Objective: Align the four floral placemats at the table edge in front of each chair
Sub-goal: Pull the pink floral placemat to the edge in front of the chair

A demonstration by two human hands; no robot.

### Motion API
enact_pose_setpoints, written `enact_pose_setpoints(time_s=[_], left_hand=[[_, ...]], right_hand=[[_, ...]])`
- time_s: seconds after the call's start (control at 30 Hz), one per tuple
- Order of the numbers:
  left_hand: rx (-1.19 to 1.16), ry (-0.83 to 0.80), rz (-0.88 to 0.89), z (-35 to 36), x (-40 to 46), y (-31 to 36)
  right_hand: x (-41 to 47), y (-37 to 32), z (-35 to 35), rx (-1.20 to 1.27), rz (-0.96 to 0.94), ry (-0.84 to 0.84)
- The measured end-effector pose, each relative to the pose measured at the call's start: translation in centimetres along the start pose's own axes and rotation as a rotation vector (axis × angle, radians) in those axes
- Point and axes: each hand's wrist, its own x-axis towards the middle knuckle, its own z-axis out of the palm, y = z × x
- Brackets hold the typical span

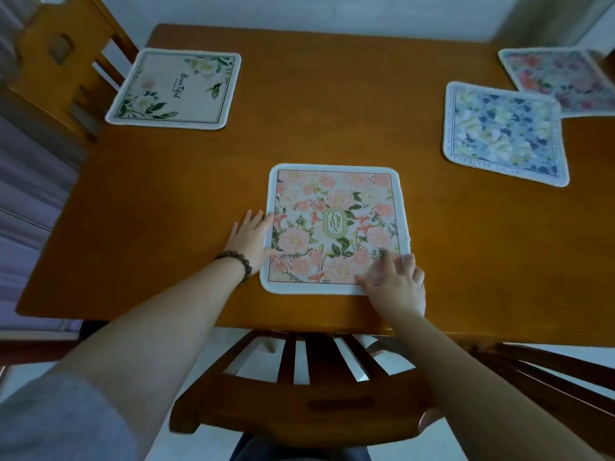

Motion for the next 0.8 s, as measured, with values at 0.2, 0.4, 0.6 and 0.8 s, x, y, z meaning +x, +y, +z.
enact_pose_setpoints(time_s=[0.2,0.4,0.6,0.8], left_hand=[[-0.045,-0.035,-0.107,2.1,-4.8,1.8],[0.054,-0.145,-0.061,3.6,-7.8,1.8],[0.075,-0.150,-0.086,3.4,-9.9,0.8],[0.086,-0.145,-0.126,3.3,-10.6,1.6]], right_hand=[[1.4,1.6,-0.7,0.079,-0.017,-0.102],[-0.5,0.6,0.5,0.038,-0.087,-0.162],[-2.7,1.0,0.6,-0.097,-0.190,-0.257],[-3.8,1.1,0.7,-0.112,-0.174,-0.206]])
